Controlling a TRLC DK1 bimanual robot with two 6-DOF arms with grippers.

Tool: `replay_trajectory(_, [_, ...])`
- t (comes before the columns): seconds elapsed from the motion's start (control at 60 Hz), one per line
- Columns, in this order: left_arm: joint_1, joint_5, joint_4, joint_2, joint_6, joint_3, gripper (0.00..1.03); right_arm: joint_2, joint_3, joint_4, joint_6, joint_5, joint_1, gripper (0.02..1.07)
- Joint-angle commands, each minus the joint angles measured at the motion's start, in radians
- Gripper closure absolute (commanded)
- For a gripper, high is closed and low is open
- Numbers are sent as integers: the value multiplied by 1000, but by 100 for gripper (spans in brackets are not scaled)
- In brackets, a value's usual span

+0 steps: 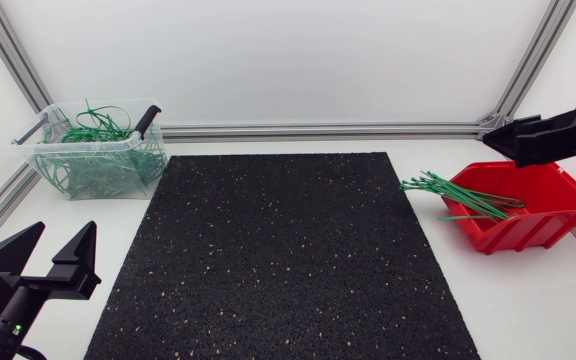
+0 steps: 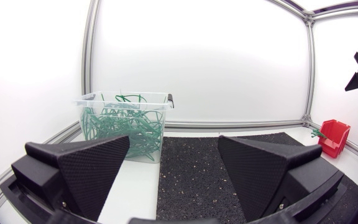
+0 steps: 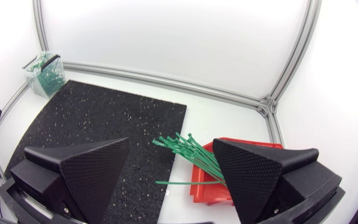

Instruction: Take a green cable tie from the red box, thread the tail through the head to close it, then place it in the transparent bin on the left.

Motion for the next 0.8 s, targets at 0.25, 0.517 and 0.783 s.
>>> replay_trajectory(0.25, [-5,3,-19,-4,-12,-39,4,349,284,-352,-402,-14,-23,10])
replay_trajectory(0.517, [-6,3,-19,-4,-10,-39,4,475,396,-514,-725,38,-31,14])
replay_trajectory(0.783, [-17,3,-25,-2,-10,-39,4,538,327,-522,-1005,98,-26,15])
